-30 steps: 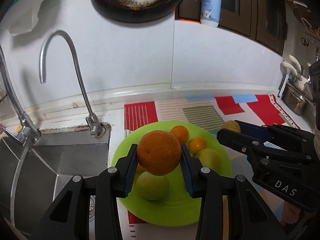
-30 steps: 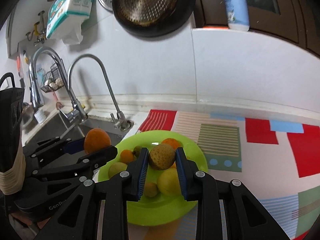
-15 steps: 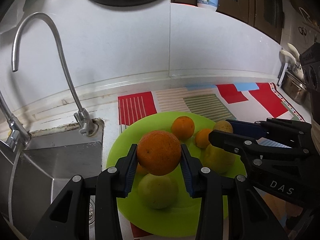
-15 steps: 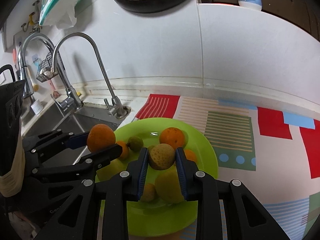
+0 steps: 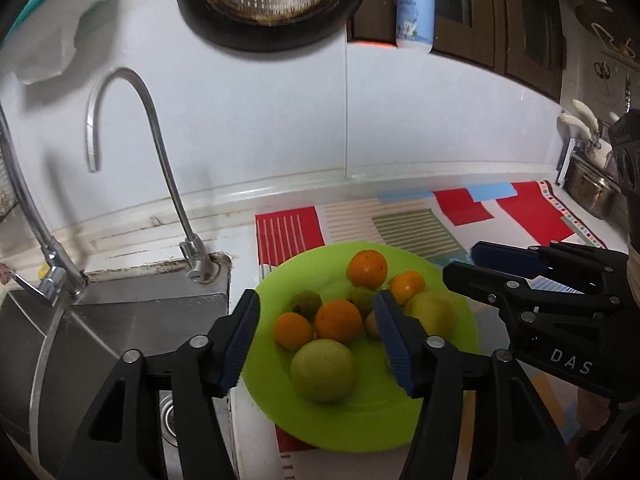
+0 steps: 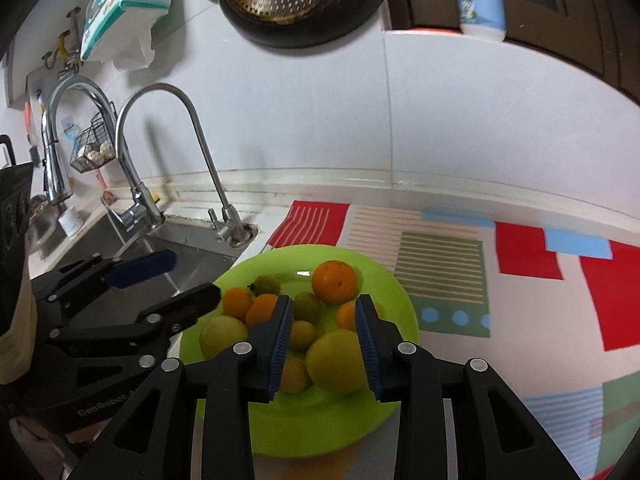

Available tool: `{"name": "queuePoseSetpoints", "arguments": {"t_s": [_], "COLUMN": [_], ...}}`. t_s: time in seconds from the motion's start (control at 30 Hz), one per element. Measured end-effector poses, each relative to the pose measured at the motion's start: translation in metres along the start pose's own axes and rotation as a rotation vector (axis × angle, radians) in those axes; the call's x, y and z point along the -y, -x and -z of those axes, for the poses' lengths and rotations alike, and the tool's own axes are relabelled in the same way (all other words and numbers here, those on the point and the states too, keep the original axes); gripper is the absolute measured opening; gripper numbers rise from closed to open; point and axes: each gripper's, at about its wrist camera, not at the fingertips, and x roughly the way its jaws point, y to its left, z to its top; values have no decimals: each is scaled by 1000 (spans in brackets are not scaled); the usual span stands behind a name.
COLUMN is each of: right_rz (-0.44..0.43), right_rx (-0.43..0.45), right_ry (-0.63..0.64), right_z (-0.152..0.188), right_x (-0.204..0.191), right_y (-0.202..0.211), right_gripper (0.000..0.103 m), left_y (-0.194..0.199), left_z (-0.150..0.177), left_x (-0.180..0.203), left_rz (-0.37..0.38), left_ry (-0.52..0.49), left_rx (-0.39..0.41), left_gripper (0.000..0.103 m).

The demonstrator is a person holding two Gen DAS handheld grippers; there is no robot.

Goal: Organize fruits

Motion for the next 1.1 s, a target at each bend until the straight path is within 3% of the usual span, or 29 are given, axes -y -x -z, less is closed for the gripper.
{"name": "queuePoseSetpoints", "arguments": {"t_s": [0.03,0.17,0.33,0.63,0.83,1.1], "right_rz": [14,59,117,194,209,230], "right_rx": [7,38,77,148,174,191], "right_ry": [-2,-7,-21,-26,-34,-39], "right_z": [1,7,17,40,61,90], "right_x": [0,-1,1,5,8,13], "right_y": [6,30,60,117,153,202], "right_gripper": [41,46,64,79,86,87], "left_y": [4,24,46,93,128,169], "left_z": [0,4,11,28,42,61], "left_x": [1,6,12,33,57,86], "left_rz": [-8,-36,-61,-110,-131,-150], "left_ry": [0,18,47,76,74,89], "left_rx": [7,32,50,107,136,151], "left_gripper": [65,74,84,96,101,103]}}
